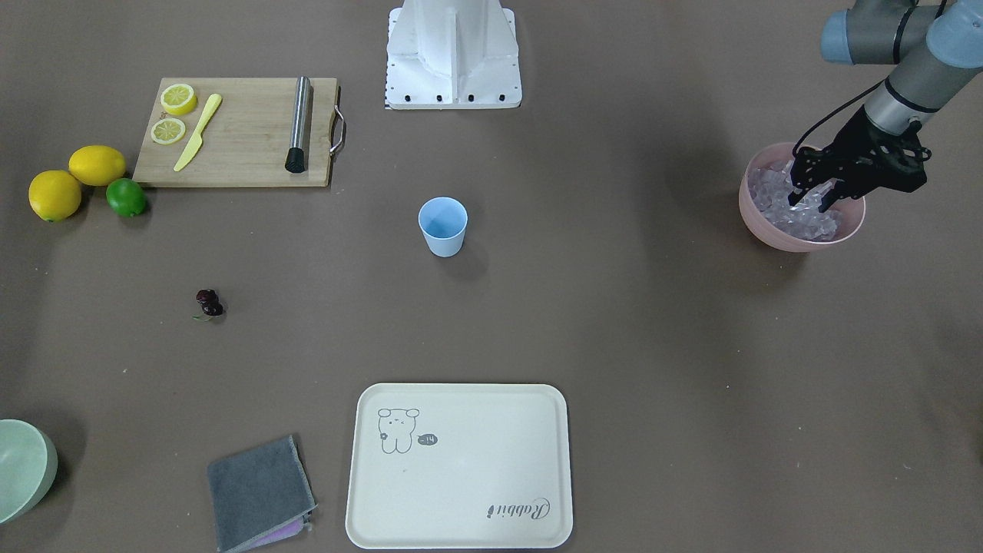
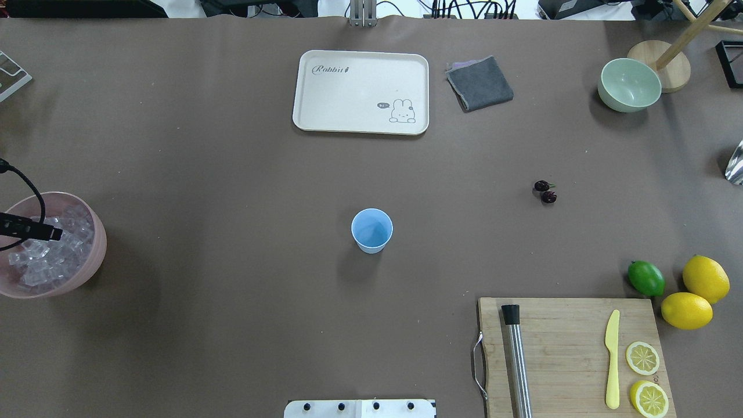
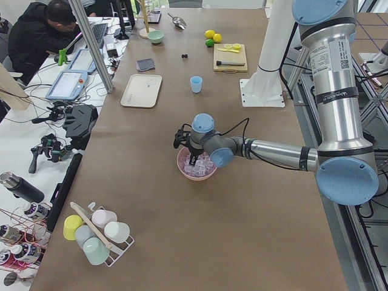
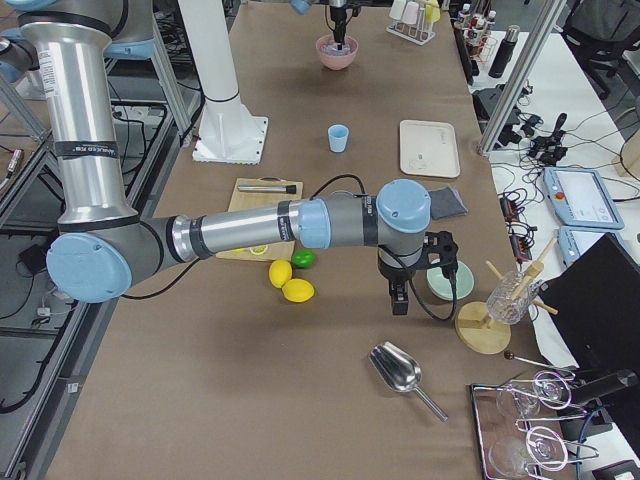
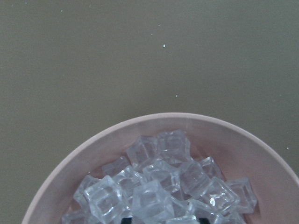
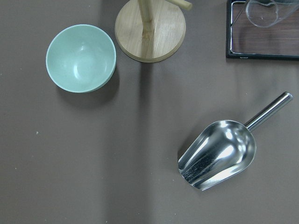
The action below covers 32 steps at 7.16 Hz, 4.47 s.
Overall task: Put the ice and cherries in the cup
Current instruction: 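Lower the left gripper into the pink bowl and grasp an ice cube, then carry the ice cube with the left gripper over the light-blue cup, then open the left gripper to drop the ice cube into the cup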
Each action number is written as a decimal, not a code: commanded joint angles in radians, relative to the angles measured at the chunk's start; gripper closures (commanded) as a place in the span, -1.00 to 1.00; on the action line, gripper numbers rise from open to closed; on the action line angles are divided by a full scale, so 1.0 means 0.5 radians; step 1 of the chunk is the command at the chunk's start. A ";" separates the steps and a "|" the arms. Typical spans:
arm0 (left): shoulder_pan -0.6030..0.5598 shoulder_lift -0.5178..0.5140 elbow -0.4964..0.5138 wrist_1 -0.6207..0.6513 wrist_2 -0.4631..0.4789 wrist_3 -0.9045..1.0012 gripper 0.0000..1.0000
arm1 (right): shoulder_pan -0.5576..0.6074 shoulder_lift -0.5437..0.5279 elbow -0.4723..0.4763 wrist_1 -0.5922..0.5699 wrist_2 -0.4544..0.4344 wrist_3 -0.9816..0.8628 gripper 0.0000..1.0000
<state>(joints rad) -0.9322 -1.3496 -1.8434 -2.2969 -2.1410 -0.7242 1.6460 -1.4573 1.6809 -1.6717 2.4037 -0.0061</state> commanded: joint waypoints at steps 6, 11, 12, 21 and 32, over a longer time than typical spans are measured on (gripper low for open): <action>-0.200 -0.309 -0.148 0.010 -0.093 -0.335 1.00 | 0.009 -0.024 0.016 -0.001 0.025 0.000 -1.00; 0.565 -1.295 -0.118 0.587 0.491 -0.904 1.00 | 0.018 -0.034 -0.005 -0.001 0.022 0.000 -1.00; 0.697 -1.468 -0.096 0.757 0.618 -0.941 1.00 | 0.018 -0.034 -0.008 -0.001 0.012 -0.003 -1.00; 0.858 -1.795 0.349 0.440 0.766 -1.113 1.00 | -0.049 0.073 -0.011 -0.077 0.025 -0.003 -1.00; 0.929 -1.860 0.313 0.608 0.791 -1.110 -0.88 | -0.034 0.095 -0.005 -0.126 0.025 -0.003 -1.00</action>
<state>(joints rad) -0.4685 -2.2794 -1.6592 -2.0360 -1.7427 -1.2818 1.6286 -1.4098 1.6781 -1.7349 2.4160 -0.0076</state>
